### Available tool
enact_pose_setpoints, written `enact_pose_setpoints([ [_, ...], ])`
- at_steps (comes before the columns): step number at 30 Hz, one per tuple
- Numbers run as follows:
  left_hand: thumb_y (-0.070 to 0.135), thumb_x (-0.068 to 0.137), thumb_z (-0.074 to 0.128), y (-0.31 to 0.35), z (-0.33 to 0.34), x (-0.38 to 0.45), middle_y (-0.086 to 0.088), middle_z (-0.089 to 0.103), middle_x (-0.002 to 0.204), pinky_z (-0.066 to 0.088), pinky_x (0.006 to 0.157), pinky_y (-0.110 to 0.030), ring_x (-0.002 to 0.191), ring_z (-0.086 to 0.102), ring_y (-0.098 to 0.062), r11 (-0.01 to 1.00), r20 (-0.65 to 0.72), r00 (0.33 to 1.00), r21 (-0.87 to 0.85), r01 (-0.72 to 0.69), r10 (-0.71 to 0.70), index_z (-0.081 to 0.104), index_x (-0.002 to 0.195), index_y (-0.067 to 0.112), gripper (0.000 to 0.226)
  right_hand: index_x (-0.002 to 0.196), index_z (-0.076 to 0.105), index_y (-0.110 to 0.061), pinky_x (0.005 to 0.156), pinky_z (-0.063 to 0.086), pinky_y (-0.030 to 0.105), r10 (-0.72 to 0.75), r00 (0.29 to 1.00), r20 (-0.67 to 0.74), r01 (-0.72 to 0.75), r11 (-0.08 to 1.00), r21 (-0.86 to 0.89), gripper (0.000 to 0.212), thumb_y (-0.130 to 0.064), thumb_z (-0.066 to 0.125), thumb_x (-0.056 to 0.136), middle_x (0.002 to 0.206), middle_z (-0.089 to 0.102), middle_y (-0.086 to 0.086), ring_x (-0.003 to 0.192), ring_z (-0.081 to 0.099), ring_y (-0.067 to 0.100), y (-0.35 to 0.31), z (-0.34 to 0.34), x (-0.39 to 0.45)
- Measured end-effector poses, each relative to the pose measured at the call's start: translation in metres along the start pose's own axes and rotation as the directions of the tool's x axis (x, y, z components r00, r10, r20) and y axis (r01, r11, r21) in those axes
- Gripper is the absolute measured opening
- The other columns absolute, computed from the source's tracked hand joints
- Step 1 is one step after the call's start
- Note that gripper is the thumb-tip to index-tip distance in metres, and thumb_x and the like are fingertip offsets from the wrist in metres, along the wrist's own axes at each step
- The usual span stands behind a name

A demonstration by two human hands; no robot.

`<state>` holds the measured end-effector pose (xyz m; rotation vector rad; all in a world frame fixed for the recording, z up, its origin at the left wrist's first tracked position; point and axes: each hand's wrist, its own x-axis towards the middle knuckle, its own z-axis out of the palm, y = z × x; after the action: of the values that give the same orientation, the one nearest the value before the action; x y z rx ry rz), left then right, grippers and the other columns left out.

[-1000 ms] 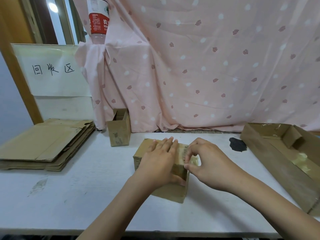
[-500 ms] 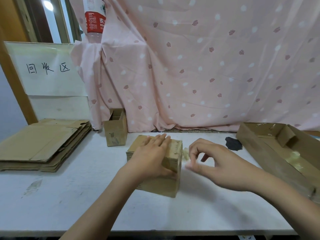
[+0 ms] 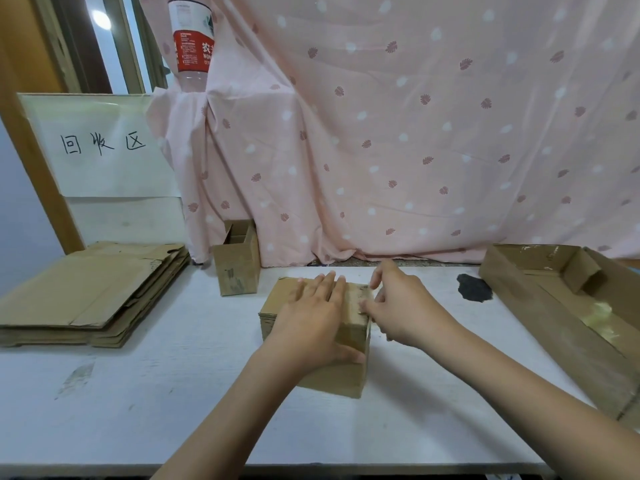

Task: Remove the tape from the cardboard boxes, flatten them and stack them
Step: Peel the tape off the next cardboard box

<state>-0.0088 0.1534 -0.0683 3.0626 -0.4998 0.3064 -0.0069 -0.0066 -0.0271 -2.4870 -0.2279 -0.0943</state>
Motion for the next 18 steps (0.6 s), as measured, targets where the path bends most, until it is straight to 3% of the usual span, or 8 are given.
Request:
enact_pose_setpoints([
  [4, 0.077, 0.074, 0.061, -0.002, -0.001, 0.001, -0.004, -0.006, 0.166, -0.001, 0.124, -0.043, 0.153, -0.005, -0.017, 1.0, 0.0, 1.0, -0.017, -0.003, 0.003, -0.004, 0.158, 0.014, 0.124, 0.096, 0.045, -0.022, 0.052, 0.04, 0.03, -0.005, 1.0, 0.018, 0.0, 0.964, 0.267, 0.016, -0.013, 0.058, 0.096, 0.072, 0.067, 0.008, 0.057, 0.051, 0.018, 0.015, -0.004, -0.002],
  [7, 0.076, 0.076, 0.06, -0.002, -0.001, 0.0, -0.005, -0.006, 0.166, -0.001, 0.124, -0.042, 0.153, -0.005, -0.018, 1.0, 0.004, 1.0, -0.016, -0.008, 0.008, -0.005, 0.158, 0.013, 0.122, 0.102, 0.057, -0.011, 0.057, 0.039, 0.034, 0.033, 0.996, 0.084, -0.081, 0.737, 0.671, 0.012, 0.0, 0.055, 0.098, 0.063, 0.056, 0.008, 0.055, 0.044, 0.021, 0.027, 0.001, -0.007],
  [9, 0.075, 0.077, 0.059, 0.0, -0.002, 0.001, -0.006, -0.007, 0.166, -0.002, 0.124, -0.042, 0.153, -0.005, -0.018, 1.0, 0.007, 1.0, -0.008, -0.017, 0.017, -0.006, 0.158, 0.013, 0.121, 0.105, 0.066, -0.006, 0.058, 0.043, 0.034, 0.038, 0.996, 0.085, -0.091, 0.608, 0.789, 0.018, 0.003, 0.052, 0.099, 0.063, 0.054, 0.01, 0.056, 0.045, 0.023, 0.032, 0.008, -0.01],
  [11, 0.075, 0.077, 0.059, 0.0, -0.001, 0.002, -0.006, -0.007, 0.166, -0.002, 0.124, -0.042, 0.153, -0.005, -0.019, 1.0, 0.013, 1.0, -0.007, -0.022, 0.022, -0.006, 0.158, 0.013, 0.121, 0.102, 0.074, -0.013, 0.062, 0.051, 0.035, 0.001, 1.0, -0.009, 0.006, 0.684, 0.73, 0.028, 0.0, 0.05, 0.101, 0.063, 0.057, 0.009, 0.056, 0.053, 0.024, 0.036, 0.015, -0.013],
  [14, 0.075, 0.077, 0.059, 0.0, -0.002, 0.002, -0.006, -0.007, 0.166, -0.002, 0.124, -0.042, 0.153, -0.006, -0.018, 1.0, 0.02, 0.999, -0.009, -0.027, 0.027, -0.007, 0.158, 0.013, 0.122, 0.101, 0.077, -0.027, 0.073, 0.052, 0.023, -0.14, 0.978, -0.152, 0.19, 0.897, 0.398, 0.032, -0.008, 0.051, 0.101, 0.064, 0.066, -0.005, 0.06, 0.064, 0.015, 0.038, 0.018, -0.019],
  [16, 0.075, 0.077, 0.059, 0.0, -0.003, 0.002, -0.005, -0.008, 0.166, -0.003, 0.124, -0.043, 0.153, -0.007, -0.018, 0.999, 0.028, 0.999, -0.01, -0.036, 0.036, -0.008, 0.158, 0.013, 0.122, 0.106, 0.075, -0.031, 0.07, 0.045, 0.012, -0.235, 0.951, -0.2, 0.276, 0.937, 0.214, 0.028, -0.013, 0.054, 0.1, 0.069, 0.066, -0.017, 0.067, 0.063, 0.003, 0.039, 0.018, -0.022],
  [18, 0.075, 0.077, 0.06, 0.0, -0.004, 0.001, -0.005, -0.008, 0.166, -0.003, 0.124, -0.044, 0.153, -0.007, -0.018, 0.999, 0.036, 0.998, -0.009, -0.045, 0.045, -0.008, 0.158, 0.013, 0.121, 0.113, 0.072, -0.035, 0.071, 0.04, 0.011, -0.32, 0.918, -0.232, 0.341, 0.938, 0.057, 0.025, -0.023, 0.056, 0.1, 0.084, 0.063, -0.018, 0.076, 0.058, -0.001, 0.043, 0.017, -0.024],
])
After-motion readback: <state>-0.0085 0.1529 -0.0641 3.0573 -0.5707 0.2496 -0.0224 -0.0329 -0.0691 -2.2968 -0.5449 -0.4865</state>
